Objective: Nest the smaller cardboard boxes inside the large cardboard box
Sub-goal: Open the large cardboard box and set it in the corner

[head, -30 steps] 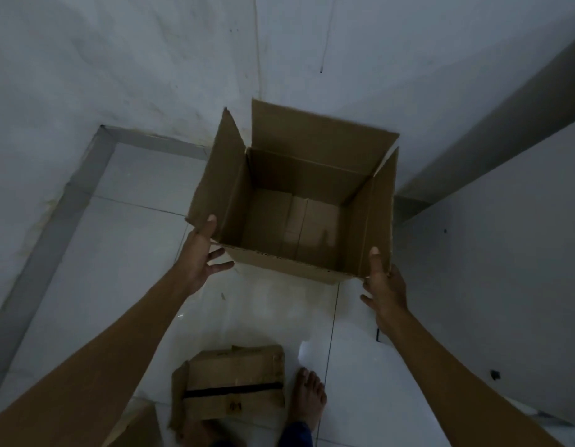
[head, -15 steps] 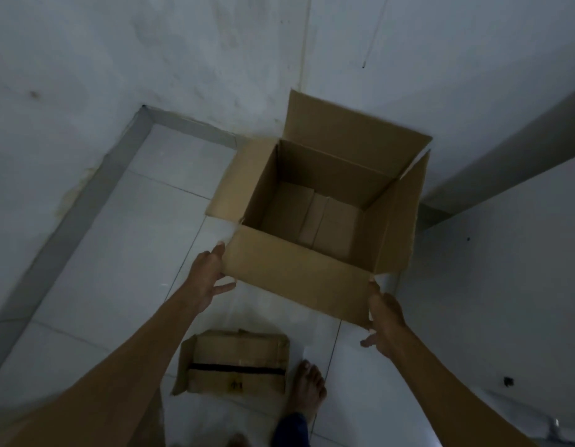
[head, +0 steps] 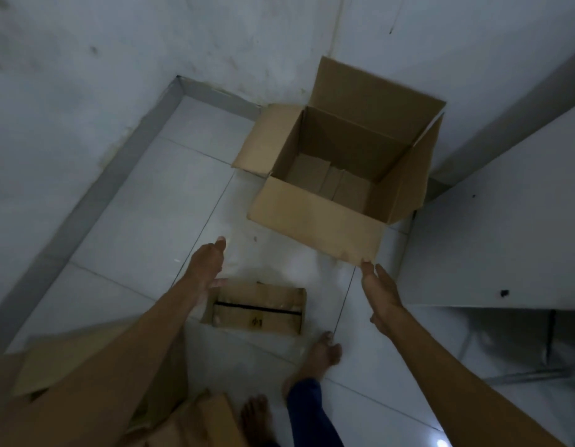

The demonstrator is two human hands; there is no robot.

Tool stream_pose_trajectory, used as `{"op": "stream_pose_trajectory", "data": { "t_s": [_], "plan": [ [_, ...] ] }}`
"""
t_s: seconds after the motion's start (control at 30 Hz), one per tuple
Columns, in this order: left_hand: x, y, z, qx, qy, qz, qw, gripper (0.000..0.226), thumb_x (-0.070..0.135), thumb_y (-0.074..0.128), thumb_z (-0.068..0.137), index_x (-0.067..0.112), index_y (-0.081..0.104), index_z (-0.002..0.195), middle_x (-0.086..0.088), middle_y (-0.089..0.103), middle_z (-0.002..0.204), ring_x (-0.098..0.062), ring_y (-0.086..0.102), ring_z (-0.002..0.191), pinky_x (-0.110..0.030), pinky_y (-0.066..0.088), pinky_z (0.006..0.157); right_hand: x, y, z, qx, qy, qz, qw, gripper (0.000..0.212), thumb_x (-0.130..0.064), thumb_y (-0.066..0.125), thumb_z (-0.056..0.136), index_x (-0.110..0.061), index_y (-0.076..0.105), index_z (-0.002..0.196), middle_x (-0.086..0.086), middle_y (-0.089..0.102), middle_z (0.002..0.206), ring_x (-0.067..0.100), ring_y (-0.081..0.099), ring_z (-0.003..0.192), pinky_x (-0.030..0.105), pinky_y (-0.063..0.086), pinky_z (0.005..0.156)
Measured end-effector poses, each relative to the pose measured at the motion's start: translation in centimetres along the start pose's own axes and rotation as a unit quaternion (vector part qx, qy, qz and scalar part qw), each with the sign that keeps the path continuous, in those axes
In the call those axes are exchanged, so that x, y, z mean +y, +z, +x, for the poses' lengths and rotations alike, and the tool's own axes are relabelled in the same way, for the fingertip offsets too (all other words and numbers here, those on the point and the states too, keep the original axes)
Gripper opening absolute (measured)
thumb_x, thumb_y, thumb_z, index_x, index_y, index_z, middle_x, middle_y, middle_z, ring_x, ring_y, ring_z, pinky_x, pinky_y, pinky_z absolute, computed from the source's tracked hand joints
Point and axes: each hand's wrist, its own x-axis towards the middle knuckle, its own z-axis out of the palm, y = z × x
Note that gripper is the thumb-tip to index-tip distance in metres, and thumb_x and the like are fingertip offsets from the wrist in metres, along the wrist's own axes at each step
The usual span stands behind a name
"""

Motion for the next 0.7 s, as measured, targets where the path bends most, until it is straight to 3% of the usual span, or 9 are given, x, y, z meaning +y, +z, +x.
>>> {"op": "stream_pose_trajectory", "data": {
  "t_s": [0.13,0.2,0.27,0.37,0.47,0.6,0.7],
  "plan": [
    [-2.8,-3.3,-3.0,0.025,0.003,0.022,0.999,0.049,0.046,0.044,0.104,0.012,0.050,0.138,-0.010,0.048,0.127,-0.031,0.053,0.116,-0.050,0.057,0.091,2.9,1.2,-3.4,-0.034,-0.013,-0.021,0.999,0.073,-0.067,0.042,0.098,-0.030,0.030,0.160,-0.001,0.030,0.166,0.028,0.035,0.149,0.050,0.030,0.119],
    [-4.4,-4.6,-4.4,0.030,-0.001,0.023,0.999,0.039,0.045,0.043,0.105,0.010,0.058,0.115,-0.007,0.045,0.117,-0.029,0.053,0.112,-0.048,0.057,0.089,4.3,1.8,-4.8,-0.055,-0.023,-0.029,0.998,0.074,-0.068,0.043,0.097,-0.030,0.032,0.159,-0.003,0.030,0.166,0.025,0.034,0.149,0.047,0.028,0.119],
    [-6.1,-5.5,-5.5,0.034,-0.005,0.017,0.999,0.035,0.045,0.043,0.104,0.015,0.053,0.089,-0.006,0.046,0.111,-0.028,0.053,0.106,-0.046,0.057,0.088,5.6,2.0,-5.9,-0.071,-0.041,-0.042,0.996,0.071,-0.066,0.044,0.098,-0.030,0.035,0.158,-0.004,0.033,0.165,0.022,0.035,0.149,0.039,0.027,0.118],
    [-9.2,-6.3,-6.5,0.038,-0.004,0.001,0.999,0.033,0.045,0.046,0.104,0.013,0.055,0.103,-0.007,0.048,0.116,-0.027,0.055,0.106,-0.048,0.056,0.091,7.5,2.0,-7.2,-0.093,-0.072,-0.070,0.991,0.067,-0.063,0.044,0.099,-0.029,0.038,0.156,-0.004,0.036,0.163,0.018,0.037,0.148,0.024,0.025,0.108],
    [-12.7,-7.0,-6.9,0.035,0.013,0.000,0.999,0.034,0.051,0.047,0.101,0.018,0.056,0.097,-0.001,0.053,0.108,-0.019,0.058,0.098,-0.039,0.059,0.081,9.2,1.6,-7.9,-0.098,-0.087,-0.096,0.987,0.066,-0.064,0.044,0.099,-0.028,0.042,0.155,-0.003,0.039,0.161,0.019,0.040,0.146,0.024,0.027,0.106],
    [-16.9,-7.3,-6.8,0.034,0.037,0.036,0.998,0.039,0.058,0.046,0.098,0.028,0.051,0.121,0.005,0.056,0.106,-0.011,0.056,0.094,-0.039,0.055,0.094,11.3,1.5,-7.3,-0.085,-0.105,-0.136,0.981,0.062,-0.062,0.042,0.100,-0.024,0.050,0.148,0.003,0.047,0.156,0.024,0.047,0.139,0.030,0.035,0.105],
    [-19.2,-6.8,-5.4,0.040,0.046,0.111,0.992,0.051,0.055,0.046,0.099,0.015,0.057,0.128,-0.017,0.058,0.130,-0.022,0.058,0.100,-0.032,0.048,0.085,13.0,1.9,-6.0,-0.061,-0.114,-0.158,0.979,0.053,-0.059,0.043,0.101,-0.023,0.058,0.138,0.006,0.053,0.149,0.026,0.053,0.132,0.028,0.037,0.095]
  ]
}}
